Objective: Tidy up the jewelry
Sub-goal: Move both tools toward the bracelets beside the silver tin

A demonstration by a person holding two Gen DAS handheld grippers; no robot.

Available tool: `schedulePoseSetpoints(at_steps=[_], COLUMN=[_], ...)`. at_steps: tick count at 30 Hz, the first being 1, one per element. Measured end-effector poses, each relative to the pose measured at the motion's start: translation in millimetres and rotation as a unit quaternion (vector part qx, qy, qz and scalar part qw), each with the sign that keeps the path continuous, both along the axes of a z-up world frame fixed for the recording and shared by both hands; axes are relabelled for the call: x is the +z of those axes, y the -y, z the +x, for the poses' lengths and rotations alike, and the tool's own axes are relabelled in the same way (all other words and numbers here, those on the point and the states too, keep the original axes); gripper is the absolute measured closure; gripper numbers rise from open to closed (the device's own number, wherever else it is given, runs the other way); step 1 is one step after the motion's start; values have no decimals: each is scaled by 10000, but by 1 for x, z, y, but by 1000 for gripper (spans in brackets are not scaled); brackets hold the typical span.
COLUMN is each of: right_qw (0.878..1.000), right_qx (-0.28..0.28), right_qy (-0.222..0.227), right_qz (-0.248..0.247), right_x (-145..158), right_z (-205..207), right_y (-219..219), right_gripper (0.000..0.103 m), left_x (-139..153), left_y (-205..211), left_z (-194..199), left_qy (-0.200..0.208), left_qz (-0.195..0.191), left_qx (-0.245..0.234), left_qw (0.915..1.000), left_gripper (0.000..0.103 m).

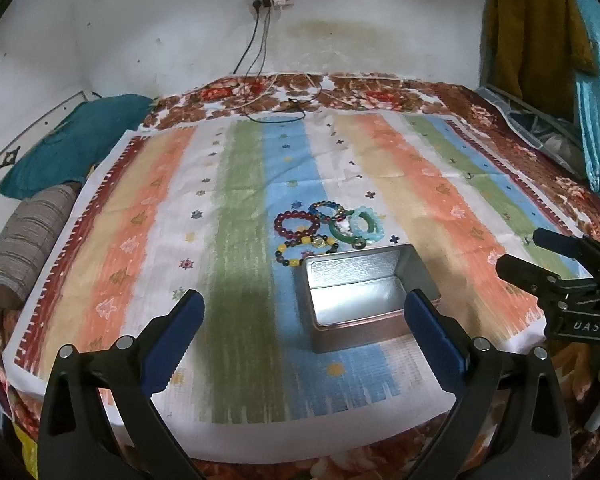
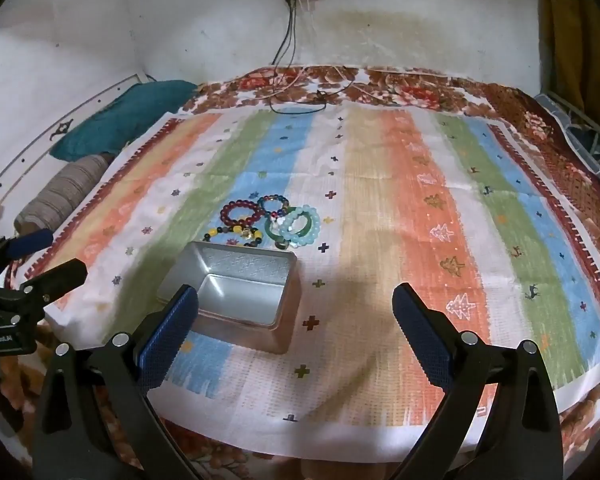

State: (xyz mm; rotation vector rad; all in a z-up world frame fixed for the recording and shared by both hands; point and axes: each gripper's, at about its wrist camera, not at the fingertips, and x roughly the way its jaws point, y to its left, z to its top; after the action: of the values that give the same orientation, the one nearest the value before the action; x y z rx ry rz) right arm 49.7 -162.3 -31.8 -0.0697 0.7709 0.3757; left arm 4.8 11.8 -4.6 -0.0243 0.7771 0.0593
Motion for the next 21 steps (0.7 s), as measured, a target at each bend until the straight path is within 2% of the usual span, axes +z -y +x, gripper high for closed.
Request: schedulePoseSetpoints(at_steps=[21], right_qw=[10000], right_qx=[-17], right_qy=[-20], right_qz=[-9], right_x=[-1], right_z=[1], right_y=[0], right_gripper=[4], left_x=[-4], left_y=[-1], left_z=[-2], left_qy=[-38], left_qz=[-31], left_qx=[2], left_qw=[10000], left_gripper=[6])
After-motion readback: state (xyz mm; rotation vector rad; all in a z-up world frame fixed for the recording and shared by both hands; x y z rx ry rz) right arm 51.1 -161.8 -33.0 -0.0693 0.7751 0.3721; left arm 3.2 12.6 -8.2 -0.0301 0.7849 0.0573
